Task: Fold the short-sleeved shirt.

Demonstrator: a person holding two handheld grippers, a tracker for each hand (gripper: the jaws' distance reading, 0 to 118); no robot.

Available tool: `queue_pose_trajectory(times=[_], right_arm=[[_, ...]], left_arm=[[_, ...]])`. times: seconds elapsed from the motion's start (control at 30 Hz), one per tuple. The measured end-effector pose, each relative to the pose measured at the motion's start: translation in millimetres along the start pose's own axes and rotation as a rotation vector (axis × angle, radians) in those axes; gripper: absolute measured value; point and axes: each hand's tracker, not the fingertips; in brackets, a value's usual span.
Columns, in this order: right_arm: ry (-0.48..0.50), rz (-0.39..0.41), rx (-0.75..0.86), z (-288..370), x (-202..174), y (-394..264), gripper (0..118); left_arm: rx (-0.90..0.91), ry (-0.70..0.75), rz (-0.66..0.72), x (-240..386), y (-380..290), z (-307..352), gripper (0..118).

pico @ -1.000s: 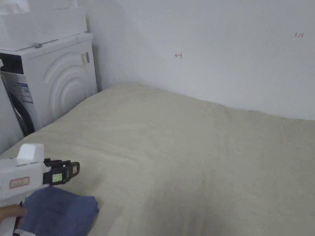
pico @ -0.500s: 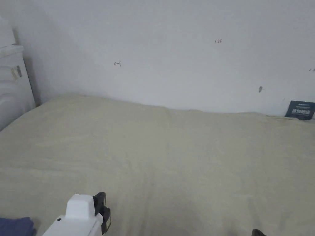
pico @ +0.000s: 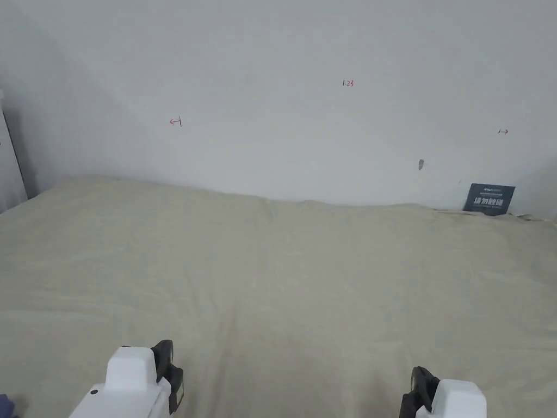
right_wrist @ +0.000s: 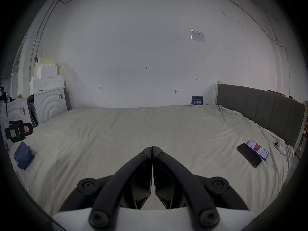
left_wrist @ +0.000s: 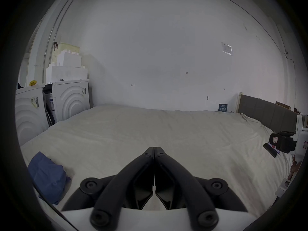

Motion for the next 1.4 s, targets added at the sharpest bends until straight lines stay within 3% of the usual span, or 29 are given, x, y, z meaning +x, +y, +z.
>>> queue_pose_trajectory(times=[1.4], right_arm=[[0.001,-0.023,0.021,5,0,9,1]], left_arm=[[0.045,0.016,-0.060,13,-2,19,1]])
